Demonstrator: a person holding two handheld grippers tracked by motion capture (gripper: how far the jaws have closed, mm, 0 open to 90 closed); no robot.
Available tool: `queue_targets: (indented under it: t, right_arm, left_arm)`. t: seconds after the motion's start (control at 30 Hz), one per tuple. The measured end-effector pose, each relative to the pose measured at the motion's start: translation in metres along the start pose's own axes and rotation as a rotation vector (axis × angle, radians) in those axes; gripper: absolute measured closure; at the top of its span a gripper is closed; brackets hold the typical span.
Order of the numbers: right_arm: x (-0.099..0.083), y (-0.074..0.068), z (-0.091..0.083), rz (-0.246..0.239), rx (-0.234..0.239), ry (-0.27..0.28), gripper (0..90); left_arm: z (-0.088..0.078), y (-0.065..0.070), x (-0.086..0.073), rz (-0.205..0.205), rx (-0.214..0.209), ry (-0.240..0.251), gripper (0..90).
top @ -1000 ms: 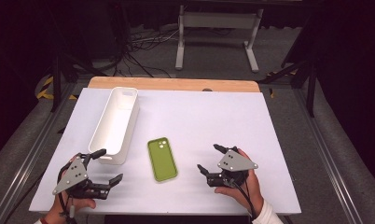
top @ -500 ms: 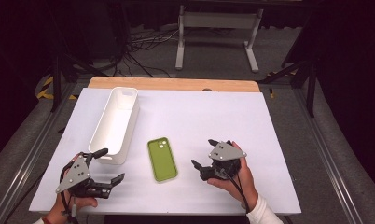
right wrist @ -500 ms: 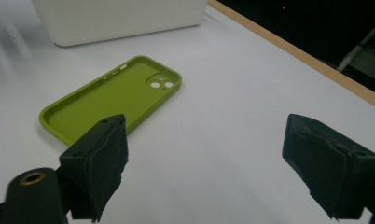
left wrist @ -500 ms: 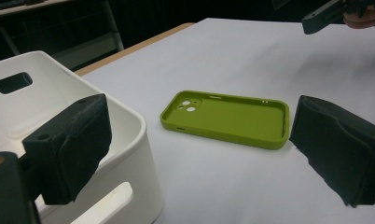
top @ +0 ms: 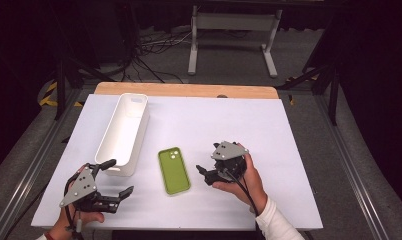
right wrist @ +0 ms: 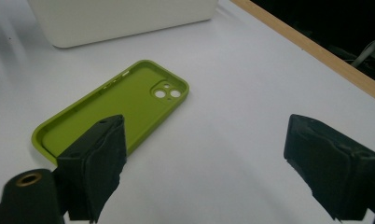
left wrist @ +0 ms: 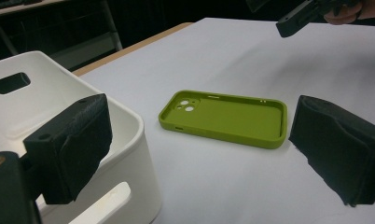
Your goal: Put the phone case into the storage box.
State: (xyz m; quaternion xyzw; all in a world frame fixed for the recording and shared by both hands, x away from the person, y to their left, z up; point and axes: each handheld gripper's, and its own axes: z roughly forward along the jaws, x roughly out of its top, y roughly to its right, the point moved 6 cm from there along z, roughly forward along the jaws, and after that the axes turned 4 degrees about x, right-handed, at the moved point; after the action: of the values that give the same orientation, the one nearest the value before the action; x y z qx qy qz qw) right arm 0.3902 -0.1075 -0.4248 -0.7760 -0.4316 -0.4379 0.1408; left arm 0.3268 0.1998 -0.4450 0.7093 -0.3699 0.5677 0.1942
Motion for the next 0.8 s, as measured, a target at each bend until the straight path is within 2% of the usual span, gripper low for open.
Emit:
queue_targets:
  t: [0.3, 0.53, 0.67, 0.8]
  right_arm:
    - [0.016, 0.002, 0.014, -0.027, 0.009, 0.019, 13.9]
    - [0.021, 0.0, 0.028, -0.039, 0.042, -0.013, 14.6]
    - [0.025, -0.002, 0.038, -0.031, 0.071, -0.039, 13.9]
    - [0.031, -0.001, 0.048, -0.024, 0.082, -0.057, 13.6]
  left_arm:
    - [-0.001, -0.001, -0.002, 0.004, -0.003, -0.006, 6.4]
    - [0.001, 0.0, -0.003, 0.005, -0.002, -0.012, 6.5]
    - [0.002, 0.001, -0.003, 0.005, -0.01, -0.019, 6.5]
    - [0.002, 0.002, -0.004, 0.011, -0.009, -0.019, 6.5]
